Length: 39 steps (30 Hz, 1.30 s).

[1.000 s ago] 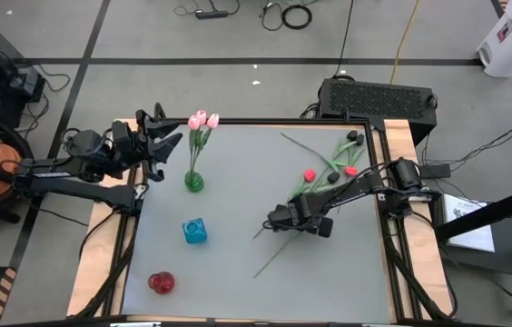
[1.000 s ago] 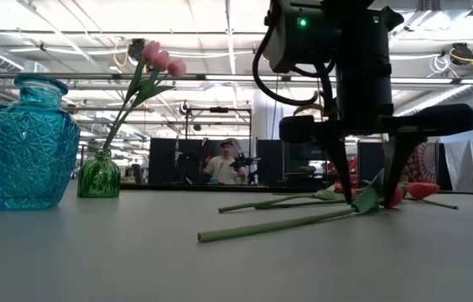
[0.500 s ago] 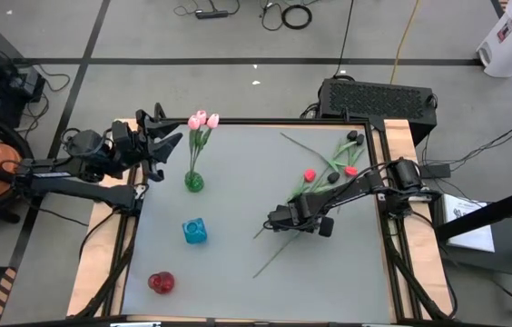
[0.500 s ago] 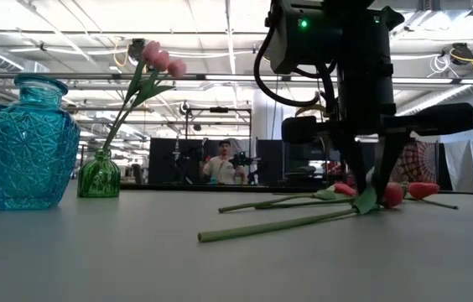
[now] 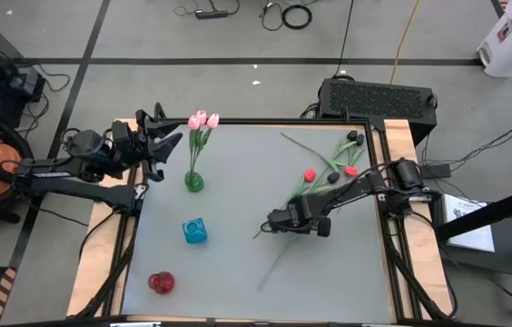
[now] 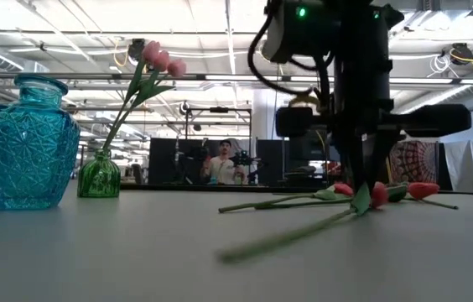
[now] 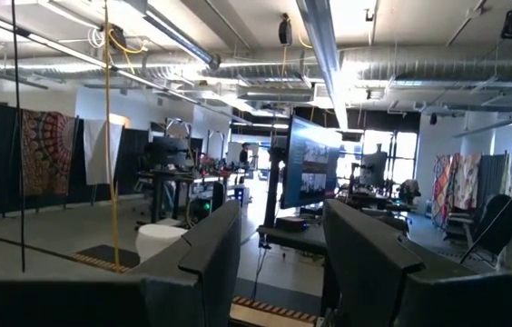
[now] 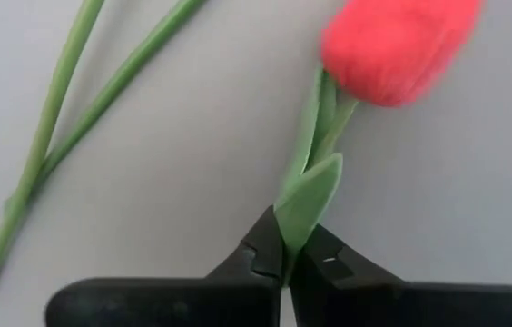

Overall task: Sort flowers into vase by color
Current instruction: Put the bottom red flower into the blue vase

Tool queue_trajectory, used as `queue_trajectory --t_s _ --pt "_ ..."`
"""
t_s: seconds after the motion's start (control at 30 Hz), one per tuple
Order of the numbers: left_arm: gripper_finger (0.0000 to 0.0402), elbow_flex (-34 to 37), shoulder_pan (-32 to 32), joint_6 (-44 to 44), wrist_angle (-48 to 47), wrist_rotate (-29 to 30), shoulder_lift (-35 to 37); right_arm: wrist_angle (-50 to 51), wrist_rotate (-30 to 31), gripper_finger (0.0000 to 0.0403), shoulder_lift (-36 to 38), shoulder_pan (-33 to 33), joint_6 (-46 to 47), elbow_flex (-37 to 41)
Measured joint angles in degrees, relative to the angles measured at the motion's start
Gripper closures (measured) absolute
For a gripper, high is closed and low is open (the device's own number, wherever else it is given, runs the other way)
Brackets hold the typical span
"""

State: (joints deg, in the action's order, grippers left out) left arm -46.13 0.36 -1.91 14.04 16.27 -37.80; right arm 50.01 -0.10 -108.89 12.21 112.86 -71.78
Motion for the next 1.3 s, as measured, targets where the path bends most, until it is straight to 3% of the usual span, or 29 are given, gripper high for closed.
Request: queue_trajectory --t_s 0.27,0.77,1.0,1.3 --pt "0.0237 0.00 0.00 1.19 -0.45 -0.02 0.02 0.46 4.38 0.0402 5.49 1.07 -3.64 -0.04" --pt "0.0237 0.00 0.00 19.27 -9.08 -0.17 -0.22 -4.35 21.31 0.0403 23.94 -1.94 -32.33 -0.06" --pt "0.0237 0.00 -0.01 26.56 -8.46 -2.75 -0.22 -17.24 21.36 0.0403 29.59 -4.95 -49.04 -0.06" --pt "0.0237 0.00 0.00 29.83 -8.48 -4.80 -1.05 -43.24 20.63 0.0402 30.57 -8.55 -69.15 -0.06"
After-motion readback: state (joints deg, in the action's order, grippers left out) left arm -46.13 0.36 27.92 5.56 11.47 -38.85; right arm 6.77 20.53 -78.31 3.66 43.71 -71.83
